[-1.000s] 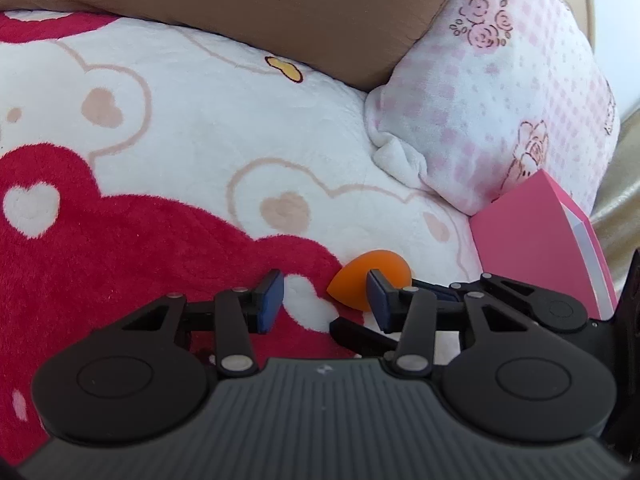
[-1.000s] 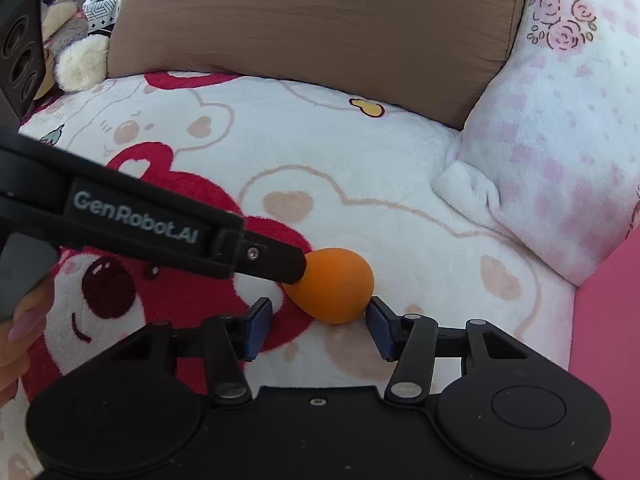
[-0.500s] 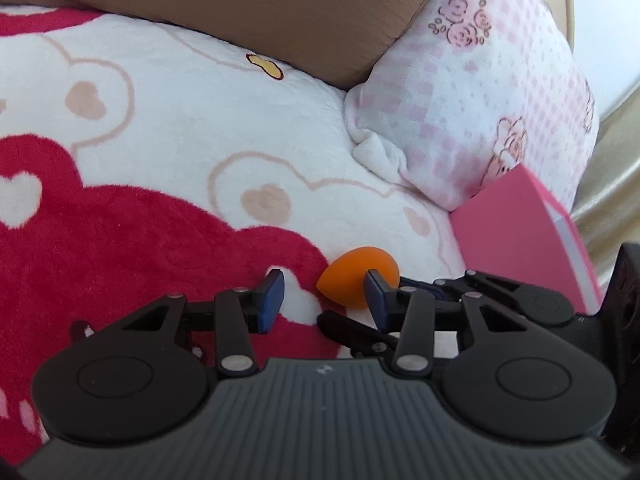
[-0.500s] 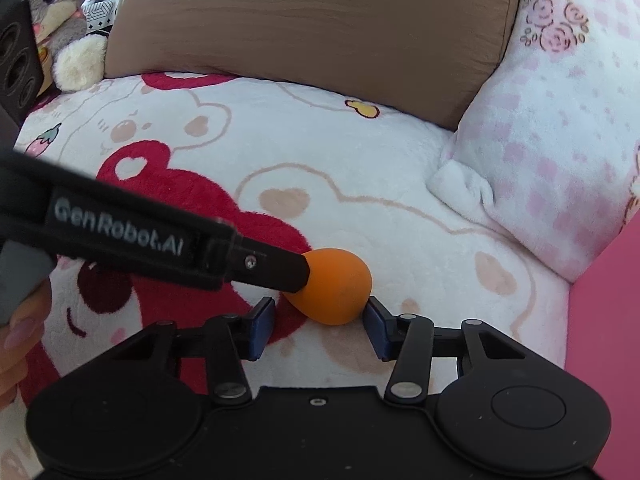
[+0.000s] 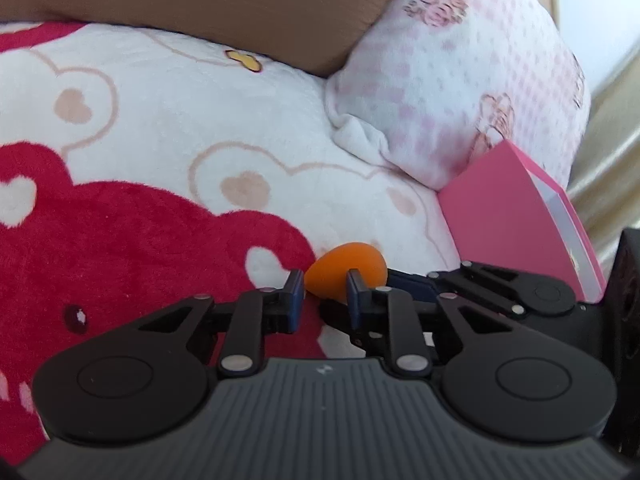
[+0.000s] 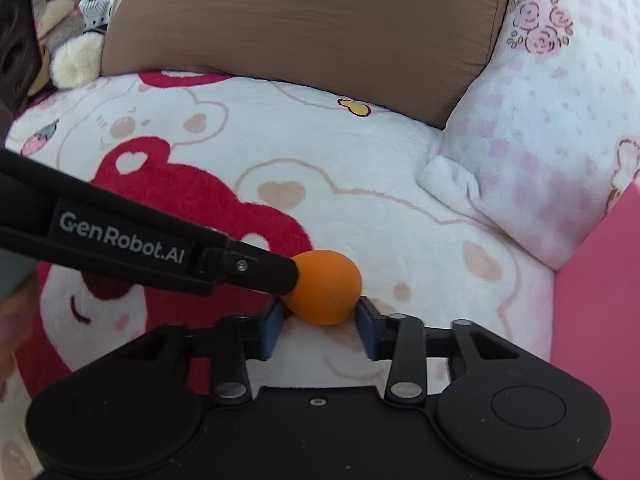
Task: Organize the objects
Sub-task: 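Close the left gripper on the orange sponge, then lift the orange sponge with the left gripper toward the pink box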
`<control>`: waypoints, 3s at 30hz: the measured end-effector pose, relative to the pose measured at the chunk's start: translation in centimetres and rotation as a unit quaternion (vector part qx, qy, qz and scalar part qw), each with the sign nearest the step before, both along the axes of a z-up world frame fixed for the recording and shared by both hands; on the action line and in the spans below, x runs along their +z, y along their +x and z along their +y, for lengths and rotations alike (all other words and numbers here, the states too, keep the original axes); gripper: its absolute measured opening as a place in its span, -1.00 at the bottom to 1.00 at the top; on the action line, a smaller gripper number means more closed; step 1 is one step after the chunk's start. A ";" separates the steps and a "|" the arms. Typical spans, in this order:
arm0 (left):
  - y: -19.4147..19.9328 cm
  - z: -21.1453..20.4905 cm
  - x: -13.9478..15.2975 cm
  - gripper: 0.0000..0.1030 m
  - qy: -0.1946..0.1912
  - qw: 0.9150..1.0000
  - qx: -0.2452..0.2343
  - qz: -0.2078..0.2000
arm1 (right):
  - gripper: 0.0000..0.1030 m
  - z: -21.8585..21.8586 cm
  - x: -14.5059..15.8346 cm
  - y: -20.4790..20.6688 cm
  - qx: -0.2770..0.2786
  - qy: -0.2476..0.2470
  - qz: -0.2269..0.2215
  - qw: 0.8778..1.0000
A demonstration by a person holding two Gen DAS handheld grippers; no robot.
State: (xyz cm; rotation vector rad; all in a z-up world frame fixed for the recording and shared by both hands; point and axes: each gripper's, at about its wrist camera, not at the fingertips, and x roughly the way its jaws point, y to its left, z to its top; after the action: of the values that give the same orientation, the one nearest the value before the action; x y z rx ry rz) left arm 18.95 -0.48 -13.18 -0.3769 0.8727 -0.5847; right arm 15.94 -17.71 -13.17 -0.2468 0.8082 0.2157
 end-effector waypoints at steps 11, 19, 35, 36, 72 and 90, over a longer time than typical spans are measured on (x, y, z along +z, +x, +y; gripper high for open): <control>-0.8 -1.0 0.8 -0.54 0.008 0.999 -0.030 0.040 | -0.19 0.0 0.2 -1.7 -0.004 0.014 0.011 1.000; -1.0 -1.2 -0.1 -0.12 0.032 0.998 -0.030 0.050 | -0.21 -0.3 -0.4 -2.3 -0.009 0.021 0.019 1.000; -1.8 -2.1 0.7 -0.33 0.032 0.997 -0.063 0.013 | -0.19 -0.1 0.1 -2.9 -0.010 0.013 0.017 1.000; -1.9 -2.3 0.8 -0.33 0.036 0.997 -0.065 0.016 | -0.19 0.0 0.1 -3.0 -0.012 0.013 0.017 1.000; -10.1 -3.0 8.3 -0.28 0.091 0.989 -0.095 0.075 | -0.11 2.7 6.3 -12.6 0.041 -0.011 0.008 0.999; -13.4 -6.1 14.0 -0.27 0.105 0.984 -0.131 0.061 | 0.00 0.6 11.6 -16.4 0.046 -0.010 0.001 0.999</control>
State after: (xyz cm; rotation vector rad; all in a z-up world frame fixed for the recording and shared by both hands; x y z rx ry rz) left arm 5.53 -6.60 0.84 -0.1063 1.1005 -0.7090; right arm -0.47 -17.07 -1.53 -0.3026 0.8011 0.2940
